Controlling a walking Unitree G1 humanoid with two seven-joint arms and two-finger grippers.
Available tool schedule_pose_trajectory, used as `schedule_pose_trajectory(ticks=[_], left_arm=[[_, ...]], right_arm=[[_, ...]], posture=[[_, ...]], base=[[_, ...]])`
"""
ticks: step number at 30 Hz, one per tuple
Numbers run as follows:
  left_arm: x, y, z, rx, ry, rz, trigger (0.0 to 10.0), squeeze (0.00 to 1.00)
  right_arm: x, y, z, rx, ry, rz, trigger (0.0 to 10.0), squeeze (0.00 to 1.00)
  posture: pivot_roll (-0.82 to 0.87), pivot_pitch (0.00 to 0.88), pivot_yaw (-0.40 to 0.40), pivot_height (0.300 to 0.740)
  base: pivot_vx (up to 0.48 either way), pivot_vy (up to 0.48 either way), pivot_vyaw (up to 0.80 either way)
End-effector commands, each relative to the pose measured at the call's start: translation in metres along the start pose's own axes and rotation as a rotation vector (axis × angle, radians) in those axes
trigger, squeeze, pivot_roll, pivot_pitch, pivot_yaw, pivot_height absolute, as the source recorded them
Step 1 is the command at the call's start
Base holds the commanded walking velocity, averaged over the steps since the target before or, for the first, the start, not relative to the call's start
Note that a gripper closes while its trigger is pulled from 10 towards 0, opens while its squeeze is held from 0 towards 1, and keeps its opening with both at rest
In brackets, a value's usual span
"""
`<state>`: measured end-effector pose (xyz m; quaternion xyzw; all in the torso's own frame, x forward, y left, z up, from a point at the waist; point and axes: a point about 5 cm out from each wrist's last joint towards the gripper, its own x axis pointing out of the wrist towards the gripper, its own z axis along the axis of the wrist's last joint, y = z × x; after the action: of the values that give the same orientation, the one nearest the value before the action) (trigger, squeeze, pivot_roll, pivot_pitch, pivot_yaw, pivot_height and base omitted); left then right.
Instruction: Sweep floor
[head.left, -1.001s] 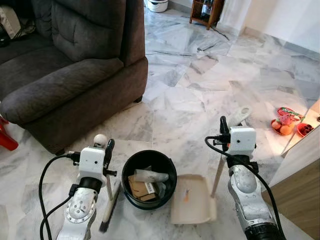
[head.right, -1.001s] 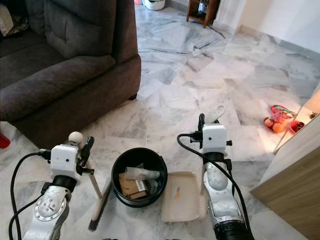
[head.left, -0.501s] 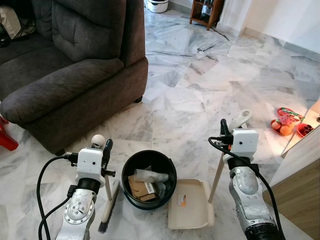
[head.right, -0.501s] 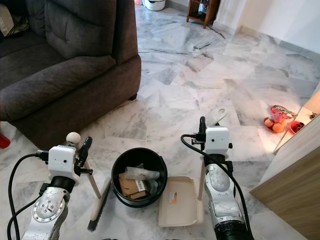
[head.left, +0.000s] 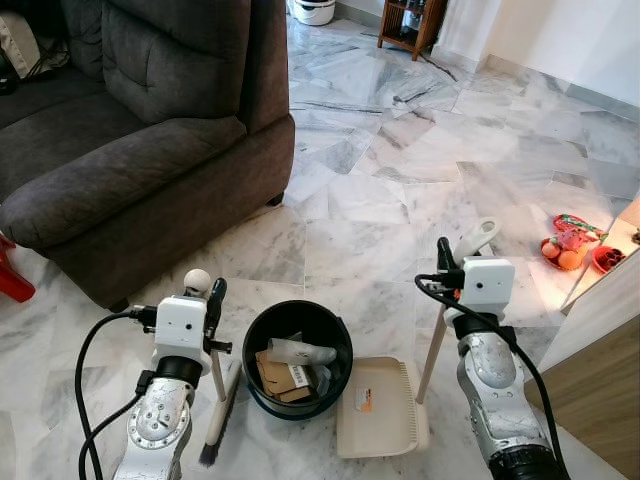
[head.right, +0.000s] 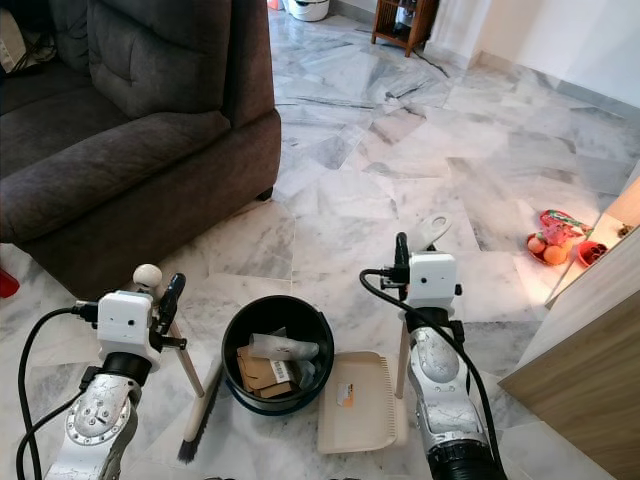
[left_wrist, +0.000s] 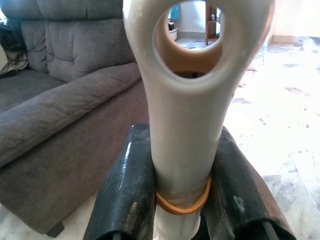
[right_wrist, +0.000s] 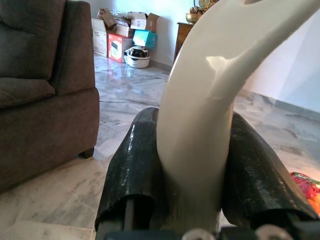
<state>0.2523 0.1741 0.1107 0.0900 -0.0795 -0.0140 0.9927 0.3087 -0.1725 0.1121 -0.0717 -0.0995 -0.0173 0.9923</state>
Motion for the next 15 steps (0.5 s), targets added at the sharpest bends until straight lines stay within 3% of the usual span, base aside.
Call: schedule_pose_trajectory(ticks=[1, 4, 15], left_arm=[[-0.0001, 0.0029, 0.0043, 0.005, -0.029, 0.016, 10.0, 0.00], [0.0000, 0.0032, 0.0043, 0.006, -0.030, 0.016, 10.0, 0.00], [0.0007, 0.0029, 0.0048, 0.004, -0.031, 0.017, 10.0, 0.00]], right_arm=[[0.0041, 0.0038, 0.0078, 0.042, -0.043, 0.002, 10.0, 0.00], [0.0038, 0.0049, 0.0076, 0.045, -0.042, 0.008, 10.0, 0.00], [0.0042, 0.0053, 0.0081, 0.046, -0.043, 0.018, 10.0, 0.00]], posture=[[0.15, 0.158, -0.032, 0.740], [0.15, 0.159, -0.032, 0.740], [0.14, 0.164, -0.033, 0.740]], base=[[0.000, 0.000, 0.00], [0.000, 0.000, 0.00], [-0.250, 0.000, 0.00]])
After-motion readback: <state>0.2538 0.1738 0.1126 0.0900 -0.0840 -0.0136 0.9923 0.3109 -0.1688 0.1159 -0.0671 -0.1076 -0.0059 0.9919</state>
